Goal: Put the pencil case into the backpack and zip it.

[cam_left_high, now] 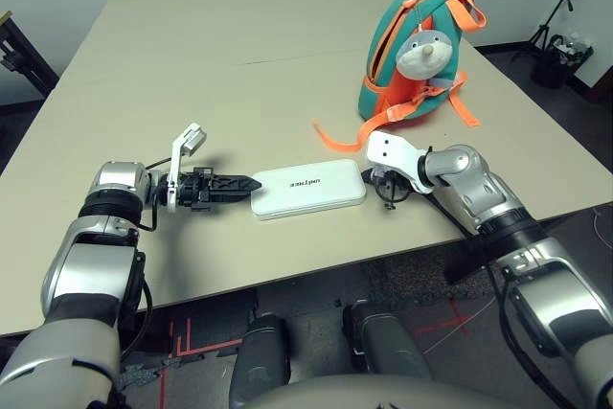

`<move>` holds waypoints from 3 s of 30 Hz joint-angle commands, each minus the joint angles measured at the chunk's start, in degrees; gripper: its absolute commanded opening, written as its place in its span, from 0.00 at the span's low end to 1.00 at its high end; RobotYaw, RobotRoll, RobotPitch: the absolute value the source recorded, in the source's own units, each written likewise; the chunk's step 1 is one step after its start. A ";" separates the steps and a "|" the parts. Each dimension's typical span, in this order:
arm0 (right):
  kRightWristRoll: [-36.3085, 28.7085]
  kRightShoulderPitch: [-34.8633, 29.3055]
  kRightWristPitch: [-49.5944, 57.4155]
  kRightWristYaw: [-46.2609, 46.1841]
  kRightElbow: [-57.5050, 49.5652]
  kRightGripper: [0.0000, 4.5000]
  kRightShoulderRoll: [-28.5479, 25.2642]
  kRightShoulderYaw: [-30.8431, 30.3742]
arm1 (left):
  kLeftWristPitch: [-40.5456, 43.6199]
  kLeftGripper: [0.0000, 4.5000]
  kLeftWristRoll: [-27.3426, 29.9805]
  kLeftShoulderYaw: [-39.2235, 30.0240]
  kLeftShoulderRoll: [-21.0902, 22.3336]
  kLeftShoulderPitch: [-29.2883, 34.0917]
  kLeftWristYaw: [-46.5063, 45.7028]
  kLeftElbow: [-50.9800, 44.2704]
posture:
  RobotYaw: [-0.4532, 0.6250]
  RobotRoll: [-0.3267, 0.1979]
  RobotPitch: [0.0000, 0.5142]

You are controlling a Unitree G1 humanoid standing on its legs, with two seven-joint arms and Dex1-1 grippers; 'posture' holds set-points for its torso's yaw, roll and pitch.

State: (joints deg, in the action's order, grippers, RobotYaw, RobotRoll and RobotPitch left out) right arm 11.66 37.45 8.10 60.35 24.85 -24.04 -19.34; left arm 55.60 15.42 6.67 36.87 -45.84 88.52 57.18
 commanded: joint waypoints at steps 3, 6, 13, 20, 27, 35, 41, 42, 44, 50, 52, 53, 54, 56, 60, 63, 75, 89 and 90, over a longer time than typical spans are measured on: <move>-1.62 0.21 -1.18 2.08 -1.05 0.00 -2.15 0.16 | 0.92 1.00 -0.53 0.09 0.23 1.48 -0.50 0.36 | 0.31 0.62 0.12; -2.14 -0.48 -0.79 2.38 -1.89 0.00 -4.37 0.97 | 1.01 1.00 -0.43 -0.13 0.80 2.17 -0.36 0.07 | 0.31 0.62 0.13; -3.49 -1.62 0.53 2.10 -4.12 0.00 -8.07 2.39 | 2.76 1.00 -0.22 -0.44 2.29 3.60 -0.08 -1.98 | 0.32 0.62 0.15; -4.01 -2.81 2.33 2.38 -7.24 0.00 -8.57 2.13 | 3.73 1.00 0.02 -0.47 2.80 4.40 -0.52 -3.43 | 0.32 0.62 0.15; -3.86 -2.86 3.54 2.67 -9.32 0.00 -6.95 0.53 | 4.14 1.00 0.10 -0.58 2.51 4.87 -1.62 -4.38 | 0.32 0.62 0.13; -3.60 -3.21 4.73 3.29 -11.91 0.00 -5.64 -1.87 | 4.15 1.00 0.35 -0.32 2.06 5.08 -1.89 -4.58 | 0.32 0.62 0.13; -3.74 -3.42 6.96 3.95 -15.39 0.00 -3.74 -4.22 | 3.86 1.00 0.48 -0.37 1.73 5.39 -1.82 -4.39 | 0.31 0.62 0.14; -3.61 -3.26 7.11 3.97 -15.59 0.00 -3.48 -4.66 | 3.79 1.00 0.48 -0.41 1.64 5.39 -1.87 -4.29 | 0.31 0.62 0.14; -3.46 -2.80 7.66 4.11 -15.94 0.00 -2.56 -5.30 | 3.83 1.00 0.50 -0.37 1.49 5.49 -1.78 -4.30 | 0.31 0.62 0.14; -2.90 -0.85 8.72 4.63 -15.63 0.00 0.12 -7.01 | 4.19 1.00 0.56 -0.27 1.11 5.22 -1.92 -4.49 | 0.31 0.62 0.15; -2.54 -0.45 8.80 4.76 -15.31 0.00 0.73 -7.54 | 4.13 1.00 0.47 -0.18 1.07 5.12 -1.98 -4.43 | 0.31 0.62 0.15; -2.46 -0.32 8.84 4.85 -15.29 0.00 1.14 -7.76 | 4.09 1.00 0.44 -0.17 1.04 5.08 -2.01 -4.36 | 0.31 0.62 0.15; -2.38 -0.22 8.94 4.89 -15.28 0.00 1.53 -7.90 | 4.04 1.00 0.42 -0.16 1.01 5.04 -2.02 -4.29 | 0.31 0.62 0.15; -2.19 -0.04 9.05 4.98 -15.20 0.00 2.26 -8.12 | 3.88 1.00 0.36 -0.16 0.91 4.92 -2.04 -4.10 | 0.31 0.62 0.15; -1.73 0.38 9.19 5.21 -14.90 0.00 3.32 -8.38 | 3.65 1.00 0.28 -0.10 0.81 4.71 -2.04 -3.91 | 0.30 0.62 0.15; -1.49 0.73 9.17 5.50 -14.56 0.00 3.92 -8.49 | 3.36 1.00 0.16 -0.10 0.80 4.61 -2.03 -3.62 | 0.30 0.62 0.15; -1.16 1.91 8.11 5.87 -12.23 0.00 5.74 -8.28 | 3.40 1.00 -0.31 -0.38 0.74 4.35 -1.99 -3.54 | 0.31 0.62 0.15; -1.16 3.22 4.53 5.87 -8.29 0.00 4.55 -7.61 | 0.99 0.85 1.09 -3.53 0.80 5.60 -3.96 -5.19 | 0.32 0.62 0.15; -1.18 3.09 4.32 5.86 -8.16 0.00 4.08 -7.42 | 1.00 0.79 1.20 -3.59 0.88 5.56 -3.85 -5.17 | 0.33 0.62 0.15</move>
State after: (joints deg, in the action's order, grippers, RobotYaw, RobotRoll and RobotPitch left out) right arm 11.05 40.41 12.99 65.83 15.99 -19.82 -26.26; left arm 57.01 17.03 3.18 38.18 -41.32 86.46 51.32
